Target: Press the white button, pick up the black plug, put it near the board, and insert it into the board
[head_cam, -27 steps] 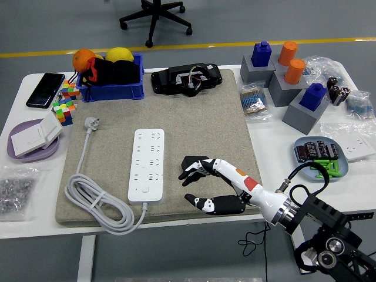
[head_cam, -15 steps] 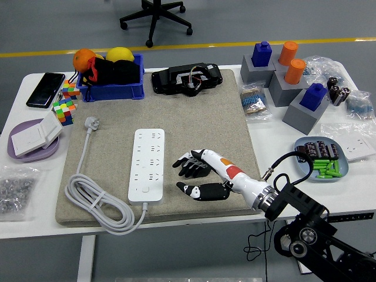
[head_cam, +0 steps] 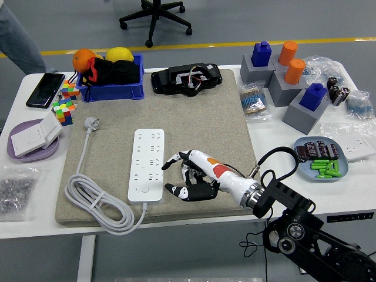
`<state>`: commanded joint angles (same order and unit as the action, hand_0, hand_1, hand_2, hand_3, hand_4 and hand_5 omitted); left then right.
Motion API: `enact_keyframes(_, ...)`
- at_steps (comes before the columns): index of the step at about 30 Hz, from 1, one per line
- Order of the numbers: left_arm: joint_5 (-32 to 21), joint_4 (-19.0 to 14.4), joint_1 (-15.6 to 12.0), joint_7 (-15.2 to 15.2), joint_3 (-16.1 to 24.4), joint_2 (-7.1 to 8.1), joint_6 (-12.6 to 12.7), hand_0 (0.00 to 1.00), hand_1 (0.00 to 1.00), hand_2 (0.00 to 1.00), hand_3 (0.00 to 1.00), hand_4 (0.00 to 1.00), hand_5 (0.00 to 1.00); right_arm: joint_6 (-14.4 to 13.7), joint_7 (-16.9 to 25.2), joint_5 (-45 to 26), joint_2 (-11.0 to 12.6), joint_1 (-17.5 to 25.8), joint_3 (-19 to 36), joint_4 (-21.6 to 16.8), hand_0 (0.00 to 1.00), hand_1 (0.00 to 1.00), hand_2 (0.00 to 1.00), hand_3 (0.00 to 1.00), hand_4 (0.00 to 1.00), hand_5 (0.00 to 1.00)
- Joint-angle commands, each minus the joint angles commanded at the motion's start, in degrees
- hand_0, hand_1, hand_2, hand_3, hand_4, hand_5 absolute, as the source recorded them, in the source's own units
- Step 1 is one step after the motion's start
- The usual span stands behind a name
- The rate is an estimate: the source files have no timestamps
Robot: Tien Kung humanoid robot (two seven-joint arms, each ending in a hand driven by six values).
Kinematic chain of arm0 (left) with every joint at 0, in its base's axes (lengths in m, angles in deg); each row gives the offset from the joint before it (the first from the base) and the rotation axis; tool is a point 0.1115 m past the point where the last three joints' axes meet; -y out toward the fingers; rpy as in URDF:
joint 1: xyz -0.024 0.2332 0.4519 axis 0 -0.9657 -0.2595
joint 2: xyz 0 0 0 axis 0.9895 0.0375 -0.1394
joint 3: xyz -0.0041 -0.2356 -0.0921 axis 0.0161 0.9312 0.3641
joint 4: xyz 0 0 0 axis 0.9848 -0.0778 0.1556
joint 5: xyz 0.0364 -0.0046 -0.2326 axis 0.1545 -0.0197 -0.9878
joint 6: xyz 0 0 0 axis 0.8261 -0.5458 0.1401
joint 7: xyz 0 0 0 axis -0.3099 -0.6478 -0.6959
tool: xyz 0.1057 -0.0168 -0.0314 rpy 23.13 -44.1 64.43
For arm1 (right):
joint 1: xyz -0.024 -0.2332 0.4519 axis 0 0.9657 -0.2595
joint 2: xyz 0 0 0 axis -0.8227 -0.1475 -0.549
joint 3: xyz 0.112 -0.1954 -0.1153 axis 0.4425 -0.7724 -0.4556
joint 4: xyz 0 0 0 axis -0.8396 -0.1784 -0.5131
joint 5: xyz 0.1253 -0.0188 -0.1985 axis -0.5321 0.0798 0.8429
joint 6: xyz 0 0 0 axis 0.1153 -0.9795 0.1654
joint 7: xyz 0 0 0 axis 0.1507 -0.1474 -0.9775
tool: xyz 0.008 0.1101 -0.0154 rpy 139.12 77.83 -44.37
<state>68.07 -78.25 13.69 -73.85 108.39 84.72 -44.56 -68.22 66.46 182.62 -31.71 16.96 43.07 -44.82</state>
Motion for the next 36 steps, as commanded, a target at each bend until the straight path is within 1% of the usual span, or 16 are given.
enact_keyframes(4, 0.31, 0.00, 0.09, -0.05, 0.64, 0.09, 0.07, 0.705, 0.680, 0.631, 0.696, 0.541, 0.233, 0.79, -1.04, -0.46, -0.56, -2.80, -3.31, 4.07, 0.002, 0.002, 0.164, 0.678, 0.727, 0.275)
enact_keyframes(7, 1.25, 0.00, 0.32, -0.11, 0.86, 0.29, -0.04, 0.705, 0.680, 0.631, 0.696, 0.541, 0.233, 0.85, -0.94, -0.88, -1.10, -4.50, -5.82, 6.48, 0.002, 0.002, 0.164, 0.678, 0.727, 0.275)
enact_keyframes(10, 1.42, 0.00, 0.34, -0.19, 1.07, 0.35, -0.02, 0.705, 0.680, 0.631, 0.697, 0.538, 0.234, 0.72, -0.76, -1.05, -1.92, -5.62, -7.51, 7.83, 0.002, 0.002, 0.164, 0.687, 0.724, 0.281)
enact_keyframes(14, 0.49, 0.00, 0.22, -0.22, 1.00, 0.39, 0.12, 0.705, 0.680, 0.631, 0.697, 0.538, 0.234, 0.37, -0.68, -1.00, -3.06, -6.71, -8.33, 8.98, 0.002, 0.002, 0.164, 0.687, 0.724, 0.281)
enact_keyframes(18, 0.72, 0.00, 0.36, -0.26, 1.02, 0.53, 0.07, 0.704, 0.680, 0.631, 0.695, 0.534, 0.227, 0.08, -0.96, -0.80, -4.34, -7.73, -8.42, 10.52, 0.002, 0.002, 0.165, 0.687, 0.722, 0.281)
enact_keyframes(24, 1.47, 0.00, 0.61, -0.33, 1.19, 0.70, -0.05, 0.704, 0.680, 0.632, 0.695, 0.531, 0.229, 0.06, -0.71, -0.44, -7.03, -10.14, -8.92, 15.30, 0.002, 0.002, 0.164, 0.686, 0.722, 0.280)
enact_keyframes(31, 1.33, 0.00, 0.60, -0.44, 1.22, 0.86, -0.10, 0.704, 0.679, 0.631, 0.693, 0.527, 0.227, -0.35, -0.13, 0.07, -7.17, -11.72, -9.28, 19.65, 0.002, 0.002, 0.164, 0.687, 0.721, 0.279)
enact_keyframes(36, 1.04, 0.00, 0.66, -0.41, 1.18, 0.89, -0.06, 0.704, 0.680, 0.631, 0.693, 0.526, 0.222, -0.08, -0.46, 0.07, -7.17, -11.84, -9.48, 20.74, 0.002, 0.002, 0.164, 0.687, 0.720, 0.279)
